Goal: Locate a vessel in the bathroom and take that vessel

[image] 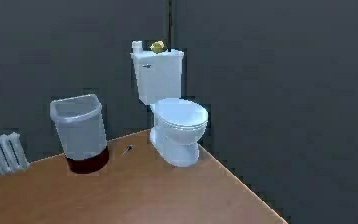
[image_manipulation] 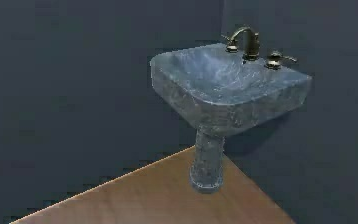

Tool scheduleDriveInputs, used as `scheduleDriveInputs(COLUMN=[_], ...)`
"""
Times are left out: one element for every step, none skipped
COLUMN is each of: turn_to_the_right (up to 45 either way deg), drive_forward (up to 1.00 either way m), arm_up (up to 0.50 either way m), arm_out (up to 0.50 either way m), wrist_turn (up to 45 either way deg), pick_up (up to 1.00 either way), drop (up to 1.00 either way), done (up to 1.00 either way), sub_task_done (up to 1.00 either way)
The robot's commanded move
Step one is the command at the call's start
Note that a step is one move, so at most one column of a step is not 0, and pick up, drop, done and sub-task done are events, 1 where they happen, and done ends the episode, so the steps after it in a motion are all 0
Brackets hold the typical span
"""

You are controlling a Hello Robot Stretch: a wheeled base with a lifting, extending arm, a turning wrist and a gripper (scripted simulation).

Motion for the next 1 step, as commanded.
scheduleDriveInputs(turn_to_the_right=[45.0], drive_forward=[0.0], arm_up=[0.0], arm_out=[0.0], wrist_turn=[0.0], pick_up=[0.0], drop=[0.0], done=[0.0], sub_task_done=[0.0])
